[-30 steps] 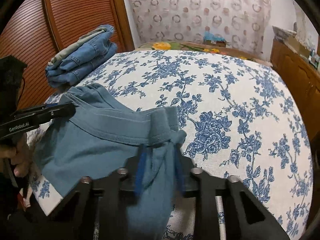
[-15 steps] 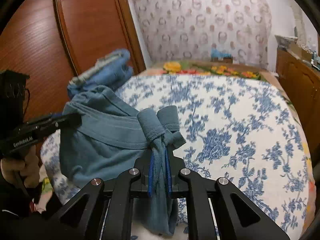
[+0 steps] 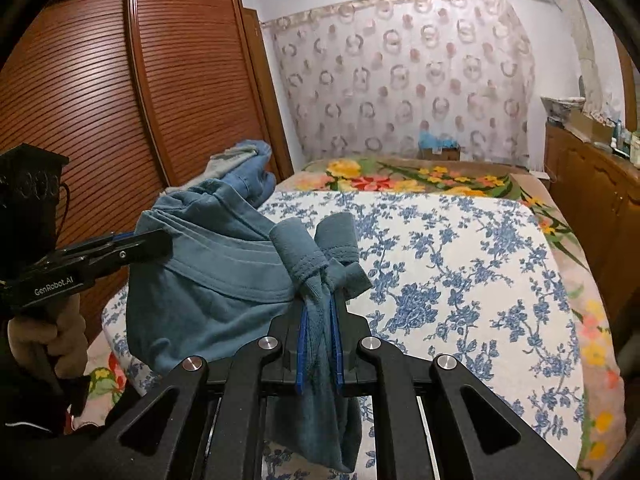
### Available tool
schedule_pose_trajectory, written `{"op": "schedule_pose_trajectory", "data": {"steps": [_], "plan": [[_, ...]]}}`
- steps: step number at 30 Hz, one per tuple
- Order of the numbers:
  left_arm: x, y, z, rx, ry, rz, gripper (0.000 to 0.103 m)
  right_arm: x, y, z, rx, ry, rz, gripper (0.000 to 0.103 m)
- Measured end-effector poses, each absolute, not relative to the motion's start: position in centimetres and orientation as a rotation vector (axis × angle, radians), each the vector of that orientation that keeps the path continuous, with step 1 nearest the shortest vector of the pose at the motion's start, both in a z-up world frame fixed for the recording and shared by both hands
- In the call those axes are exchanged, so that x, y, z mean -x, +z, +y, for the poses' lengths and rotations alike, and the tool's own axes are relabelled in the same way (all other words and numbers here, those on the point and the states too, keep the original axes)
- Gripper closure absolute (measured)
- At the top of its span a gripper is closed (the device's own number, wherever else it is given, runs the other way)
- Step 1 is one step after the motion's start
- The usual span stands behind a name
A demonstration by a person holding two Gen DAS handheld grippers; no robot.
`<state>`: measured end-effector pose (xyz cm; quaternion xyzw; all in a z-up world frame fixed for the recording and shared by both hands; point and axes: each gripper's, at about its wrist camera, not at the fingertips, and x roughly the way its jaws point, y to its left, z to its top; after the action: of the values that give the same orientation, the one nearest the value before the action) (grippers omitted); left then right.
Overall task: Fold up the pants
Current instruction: 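Lift the folded shorts off the bed with both grippers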
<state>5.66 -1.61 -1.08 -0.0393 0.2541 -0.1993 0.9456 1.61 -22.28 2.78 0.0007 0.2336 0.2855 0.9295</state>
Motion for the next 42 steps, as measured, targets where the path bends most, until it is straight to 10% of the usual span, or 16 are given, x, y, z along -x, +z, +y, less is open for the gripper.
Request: {"op": "schedule_pose_trajectory", "data": {"steps": [42], "plan": [[-15.2, 3.6, 3.0, 0.05, -0.278, 0.508, 0.081, -17.0, 8.4, -15.6, 0.144, 0.708, 0.405, 0.093]]}}
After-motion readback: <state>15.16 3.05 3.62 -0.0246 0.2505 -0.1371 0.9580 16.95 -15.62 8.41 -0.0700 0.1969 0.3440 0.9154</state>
